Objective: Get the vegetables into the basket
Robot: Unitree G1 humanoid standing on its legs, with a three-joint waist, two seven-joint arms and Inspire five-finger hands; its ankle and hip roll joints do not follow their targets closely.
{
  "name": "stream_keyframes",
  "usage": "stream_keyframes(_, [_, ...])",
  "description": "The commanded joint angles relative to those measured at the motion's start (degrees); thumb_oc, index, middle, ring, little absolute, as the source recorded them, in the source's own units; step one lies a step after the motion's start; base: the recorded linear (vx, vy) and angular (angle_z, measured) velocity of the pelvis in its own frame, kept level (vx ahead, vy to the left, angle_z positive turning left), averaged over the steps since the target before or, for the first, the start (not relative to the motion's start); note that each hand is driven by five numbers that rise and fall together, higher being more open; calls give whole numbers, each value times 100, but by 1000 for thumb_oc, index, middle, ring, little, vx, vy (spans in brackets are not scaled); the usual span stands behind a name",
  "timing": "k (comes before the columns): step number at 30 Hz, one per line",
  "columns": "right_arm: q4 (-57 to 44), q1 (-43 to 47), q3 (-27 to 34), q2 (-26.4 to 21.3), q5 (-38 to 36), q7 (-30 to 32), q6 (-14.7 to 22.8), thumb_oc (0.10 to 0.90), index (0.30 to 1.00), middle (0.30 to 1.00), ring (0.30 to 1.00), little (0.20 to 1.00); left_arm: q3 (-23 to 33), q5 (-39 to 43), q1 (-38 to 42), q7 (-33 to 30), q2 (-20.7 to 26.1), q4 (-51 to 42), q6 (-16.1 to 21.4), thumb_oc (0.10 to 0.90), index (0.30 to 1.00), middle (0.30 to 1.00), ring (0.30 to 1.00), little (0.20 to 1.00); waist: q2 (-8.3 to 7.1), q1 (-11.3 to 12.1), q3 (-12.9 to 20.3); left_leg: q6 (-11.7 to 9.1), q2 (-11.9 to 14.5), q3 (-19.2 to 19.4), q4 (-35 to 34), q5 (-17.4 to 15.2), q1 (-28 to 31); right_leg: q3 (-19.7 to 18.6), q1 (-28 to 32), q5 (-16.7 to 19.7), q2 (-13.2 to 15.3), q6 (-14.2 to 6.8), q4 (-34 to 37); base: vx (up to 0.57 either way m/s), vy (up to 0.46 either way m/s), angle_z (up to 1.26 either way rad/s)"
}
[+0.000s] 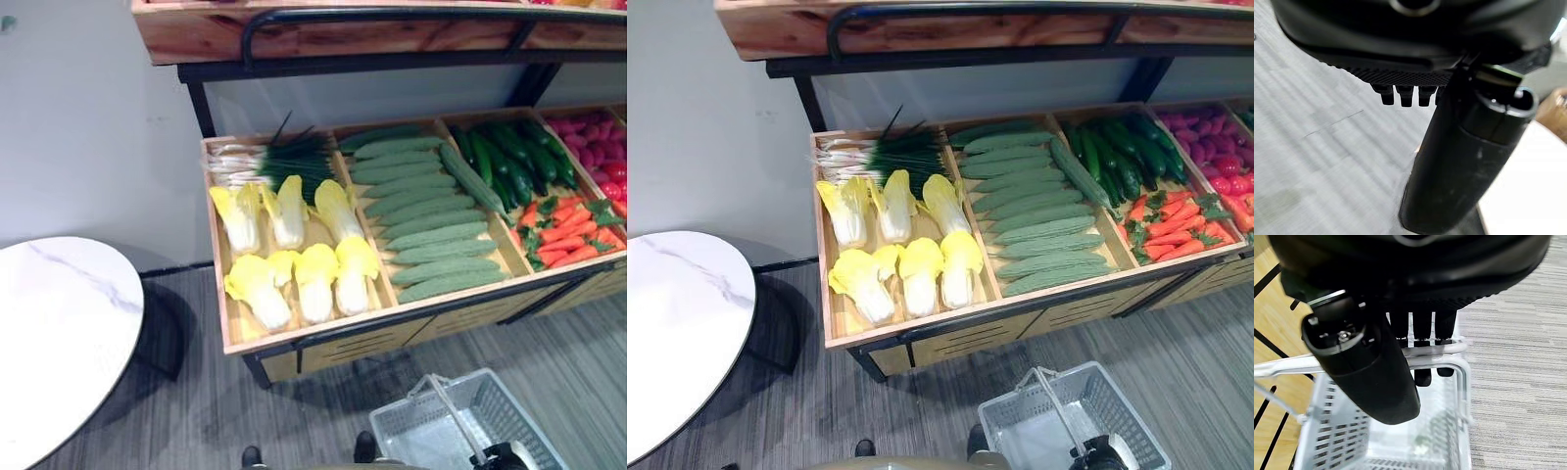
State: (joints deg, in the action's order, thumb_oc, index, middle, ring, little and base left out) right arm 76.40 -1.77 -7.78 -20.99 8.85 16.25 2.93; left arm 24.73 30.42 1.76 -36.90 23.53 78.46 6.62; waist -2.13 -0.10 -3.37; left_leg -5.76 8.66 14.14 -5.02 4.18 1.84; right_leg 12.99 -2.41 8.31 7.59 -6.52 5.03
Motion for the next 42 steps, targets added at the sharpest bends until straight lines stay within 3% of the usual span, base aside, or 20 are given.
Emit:
stream_keyframes(1, [-10, 185, -71, -260, 145, 370, 135, 400, 300, 300, 300, 300, -138, -518, 155, -670, 347, -675, 572, 900, 1000, 1000, 1000, 1000, -190, -23, -230, -199, 80, -336, 2, -65, -36, -67, 139, -156, 360, -452, -26, 0, 0, 0])
stream_keyframes(2, [-24, 155, -55, -269, 159, 395, 146, 400, 300, 300, 300, 300, -206, -687, 142, -805, 394, -1082, 638, 900, 1000, 1000, 1000, 1000, -191, -22, -228, -204, 81, -347, 2, -63, -44, -57, 136, -148, 365, -460, -22, 0, 0, 0])
stream_keyframes(3, [-47, 108, 4, -234, 185, 460, 170, 400, 300, 300, 300, 300, -393, -1377, 23, -1145, 443, -2429, 725, 900, 1000, 1000, 1000, 1000, -198, 1, -227, -207, 78, -384, 2, -57, -66, -29, 143, -143, 376, -469, -18, 0, 0, 0])
stream_keyframes(4, [-48, 102, 5, -235, 186, 461, 171, 400, 300, 300, 300, 300, -386, -1401, 4, -1166, 423, -2472, 700, 900, 1000, 1000, 1000, 1000, -197, -1, -222, -207, 77, -387, 2, -57, -67, -26, 143, -144, 378, -469, -18, 0, 0, 0])
stream_keyframes(5, [-65, 63, 54, -215, 176, 482, 185, 400, 300, 300, 300, 300, -464, -1820, -108, -1360, 464, -3234, 711, 900, 1000, 1000, 1000, 1000, -197, 18, -230, -211, 76, -413, 2, -59, -66, -10, 161, -149, 380, -473, -15, -7, -11, 11])
stream_keyframes(7, [-49, 6, 149, -197, 145, 487, 200, 400, 300, 300, 300, 300, -611, -2479, -279, -1378, 394, -4255, 582, 900, 1000, 1000, 1000, 1000, -206, 53, -220, -205, 73, -475, 2, -50, -95, 23, 179, -160, 388, -475, -15, -8, -19, 14])
stream_keyframes(9, [-35, -11, 155, -187, 130, 477, 195, 400, 300, 300, 300, 300, -777, -2808, -219, -1303, 330, -4686, 556, 900, 1000, 1000, 1000, 1000, -215, 37, -212, -206, 81, -487, 2, -53, -98, 38, 192, -165, 389, -480, -6, -6, -16, 4])
stream_keyframes(10, [-89, 3, 129, -198, 136, 444, 193, 400, 300, 300, 300, 300, -1026, -3164, -154, -1084, 323, -5403, 563, 900, 1000, 1000, 1000, 1000, -216, 18, -208, -204, 80, -482, 2, -67, -85, 38, 207, -162, 389, -485, -3, 0, 0, 0])
stream_keyframes(14, [-202, 34, 67, -224, 163, 402, 179, 400, 300, 300, 300, 300, -1259, -3193, -76, -810, 200, -5768, 636, 900, 1000, 1000, 1000, 1000, -209, -26, -186, -196, 85, -446, 2, -76, -60, -1, 203, -141, 396, -480, -3, -3, -3, -4])
stream_keyframes(18, [-282, 95, 29, -250, 162, 318, 192, 400, 300, 300, 300, 300, -2090, -3020, 31, 177, 96, -6385, 885, 900, 1000, 1000, 1000, 1000, -182, -172, -160, -176, 100, -323, 2, -118, 29, -143, 160, -101, 410, -486, -3, -8, 8, -15])
stream_keyframes(21, [-277, 91, 12, -230, 168, 299, 194, 400, 300, 300, 300, 300, -2384, -3015, 81, 427, 12, -6543, 856, 900, 1000, 1000, 1000, 1000, -179, -221, -144, -170, 109, -286, 2, -128, 52, -181, 147, -102, 409, -489, -3, 1, -4, -13])
stream_keyframes(28, [-299, 80, -34, -151, 147, 306, 233, 400, 300, 300, 300, 300, -2751, -3155, 78, 716, -8, -6595, 787, 900, 1000, 1000, 1000, 1000, -193, -274, -145, -156, 117, -186, 2, -168, 117, -298, 121, -94, 397, -498, -3, 8, -4, -7])
stream_keyframes(35, [-326, 102, -51, -128, 105, 321, 296, 400, 300, 300, 300, 300, -3136, -3744, 2, 1003, 384, -6689, 833, 900, 1000, 1000, 1000, 1000, -191, -296, -149, -159, 130, -139, 2, -190, 148, -355, 114, -103, 384, -503, -3, 9, -3, -4])
stream_keyframes(42, [-302, 124, -94, -88, 104, 350, 291, 400, 300, 300, 300, 300, -3272, -3583, -28, 1082, 282, -6597, 810, 900, 1000, 1000, 1000, 1000, -193, -296, -148, -157, 136, -114, 2, -192, 173, -377, 116, -112, 365, -494, -3, 3, -1, -1])
